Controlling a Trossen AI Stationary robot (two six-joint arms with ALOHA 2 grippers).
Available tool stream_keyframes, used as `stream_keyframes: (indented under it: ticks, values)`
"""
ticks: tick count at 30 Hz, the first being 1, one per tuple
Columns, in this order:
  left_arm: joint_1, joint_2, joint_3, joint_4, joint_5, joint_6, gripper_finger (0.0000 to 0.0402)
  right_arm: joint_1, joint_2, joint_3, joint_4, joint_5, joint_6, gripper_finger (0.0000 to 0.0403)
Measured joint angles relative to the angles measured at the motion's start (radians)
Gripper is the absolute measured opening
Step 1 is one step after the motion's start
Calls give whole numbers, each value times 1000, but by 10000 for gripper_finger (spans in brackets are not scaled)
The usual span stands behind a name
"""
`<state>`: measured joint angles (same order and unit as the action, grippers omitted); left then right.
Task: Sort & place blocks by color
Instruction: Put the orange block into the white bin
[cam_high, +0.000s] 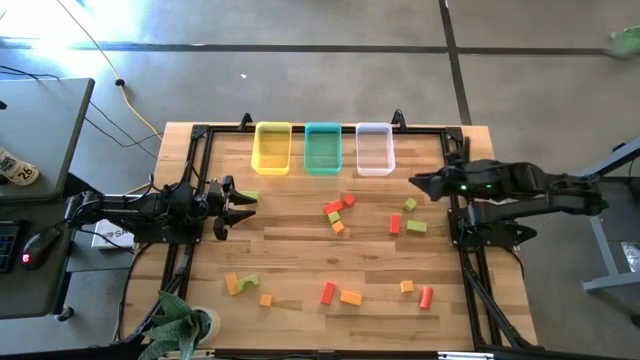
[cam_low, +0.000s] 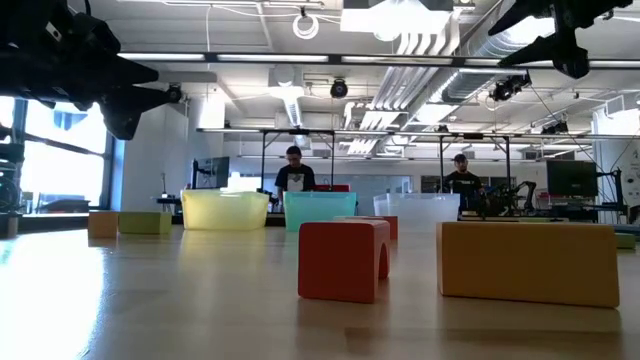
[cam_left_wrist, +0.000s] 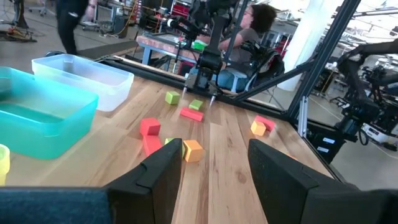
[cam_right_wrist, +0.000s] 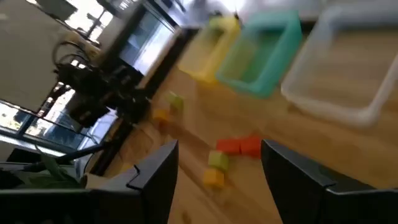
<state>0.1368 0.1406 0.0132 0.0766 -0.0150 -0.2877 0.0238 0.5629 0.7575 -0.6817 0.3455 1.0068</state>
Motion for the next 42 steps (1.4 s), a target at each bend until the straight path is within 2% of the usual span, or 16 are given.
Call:
stream_keyframes:
  ticks: [6, 14, 28, 33, 42]
  values:
    - [0, 0, 0, 40, 0, -1, 172, 0, 206, 104, -139, -117, 325, 216]
    - [0, 0, 0, 108, 0, 2, 172, 0, 412, 128, -170, -213, 525, 216]
    - [0, 0, 0, 107, -79, 2, 172, 1, 694, 128, -225, -254, 713, 216]
    - [0, 0, 0, 104, -78, 3, 172, 1, 794, 128, -255, -297, 722, 216]
    - [0, 0, 0, 100, -76, 3, 172, 0, 924, 128, -244, -301, 724, 216]
